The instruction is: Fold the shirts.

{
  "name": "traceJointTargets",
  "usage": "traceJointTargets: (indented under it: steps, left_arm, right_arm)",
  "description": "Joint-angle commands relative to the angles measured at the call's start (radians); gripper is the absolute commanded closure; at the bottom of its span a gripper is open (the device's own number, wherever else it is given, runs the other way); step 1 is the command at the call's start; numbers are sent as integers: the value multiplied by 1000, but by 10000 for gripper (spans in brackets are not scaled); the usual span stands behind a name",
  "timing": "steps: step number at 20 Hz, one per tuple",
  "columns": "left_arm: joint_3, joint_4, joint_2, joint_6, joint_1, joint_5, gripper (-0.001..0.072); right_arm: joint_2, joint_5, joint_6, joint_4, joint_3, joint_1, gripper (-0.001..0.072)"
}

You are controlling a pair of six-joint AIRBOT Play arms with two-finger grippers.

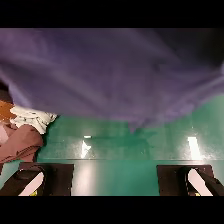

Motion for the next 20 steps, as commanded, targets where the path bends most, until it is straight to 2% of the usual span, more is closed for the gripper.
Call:
traceJointTargets:
  steps: [1,4,6,10,13,16,18,20]
  left_arm:
    - [-101,38,16,-32,1,-135,686]
    - [-401,146,3,-58,1,-151,686]
    - [-628,158,-32,-79,1,-135,686]
    - [-957,143,-216,-75,1,-30,686]
    - [-1001,111,-413,-32,1,167,685]
    - [-975,-53,-564,48,1,404,685]
    - [-903,-145,-649,143,1,474,685]
    - [-823,-160,-711,172,1,493,686]
  right_arm:
    - [-13,60,22,-51,-53,1,699]
    - [-117,177,35,-29,-154,2,699]
    - [-220,252,36,-33,-223,36,699]
    - [-447,274,35,-37,-381,129,699]
    - [-623,142,34,-36,-440,185,700]
    - [-750,-38,34,-36,-438,215,700]
    - [-815,-125,34,-36,-399,223,699]
    - [-853,-174,34,-36,-345,223,699]
